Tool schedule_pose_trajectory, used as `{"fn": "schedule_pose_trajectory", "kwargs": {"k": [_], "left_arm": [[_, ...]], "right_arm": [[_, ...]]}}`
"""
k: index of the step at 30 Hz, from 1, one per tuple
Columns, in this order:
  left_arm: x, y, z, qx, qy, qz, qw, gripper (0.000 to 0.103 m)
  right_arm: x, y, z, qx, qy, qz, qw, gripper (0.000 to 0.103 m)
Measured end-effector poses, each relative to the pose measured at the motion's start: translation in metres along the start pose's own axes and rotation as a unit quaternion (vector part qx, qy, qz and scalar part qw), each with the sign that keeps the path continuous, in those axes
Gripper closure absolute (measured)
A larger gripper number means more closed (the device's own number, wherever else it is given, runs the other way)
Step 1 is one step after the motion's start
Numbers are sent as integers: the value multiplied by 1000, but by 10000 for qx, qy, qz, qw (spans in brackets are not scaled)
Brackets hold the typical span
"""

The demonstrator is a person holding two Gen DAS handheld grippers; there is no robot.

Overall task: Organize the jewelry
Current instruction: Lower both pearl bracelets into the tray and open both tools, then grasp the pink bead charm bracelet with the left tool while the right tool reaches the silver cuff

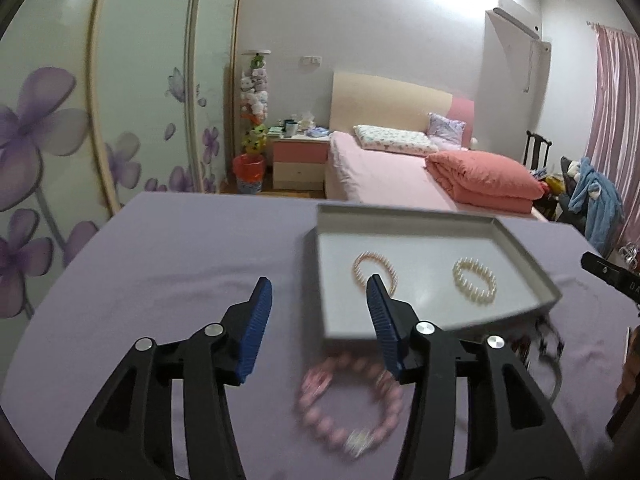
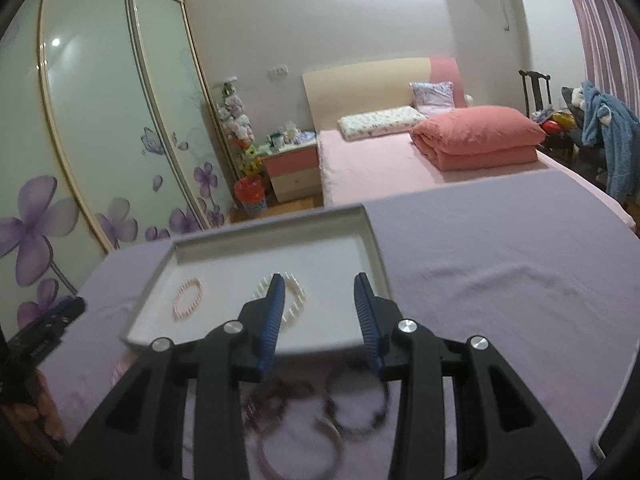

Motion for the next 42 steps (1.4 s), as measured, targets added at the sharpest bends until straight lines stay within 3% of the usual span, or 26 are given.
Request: {"fn": "schedule_pose_trajectory", "kwargs": {"k": [6, 13, 18, 28, 29, 30, 34, 42], "left_arm": [[-9, 17, -27, 22, 287, 175, 9994, 46], [-4, 27, -43, -73, 606, 162, 9980, 35], [-3, 28, -56, -75, 753, 183, 9970, 29], [-2, 32, -62, -42, 866, 236, 9960, 28], [-1, 32, -63, -34, 875, 239, 9959, 28], [-1, 31, -63, -25, 885, 246, 9958, 28], [4, 26, -61, 74, 931, 264, 9953, 28], [34, 7, -57, 425, 1272, 263, 9906, 43]], "right_arm": [[-3, 0, -51, -164, 668, 56, 9976, 65], [0, 11, -89, -342, 1158, 138, 9926, 39], [12, 23, -100, -639, 1469, -51, 9871, 30], [35, 45, -97, -972, 1568, -403, 9820, 29], [36, 46, -97, -992, 1572, -448, 9816, 29], [37, 46, -96, -1017, 1556, -496, 9813, 37], [36, 46, -94, -1029, 1551, -461, 9814, 38], [25, 42, -101, -1051, 1553, -386, 9815, 38]]}}
Point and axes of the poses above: each gripper's, at about its wrist camera, not at the fingertips, and x roughly the way its jaws point, y to its left, z to its top, the point moved 2 cm from there along x, roughly the way its jaws point, and after that the axes turned 4 degrees about y, right-handed, at the moved point
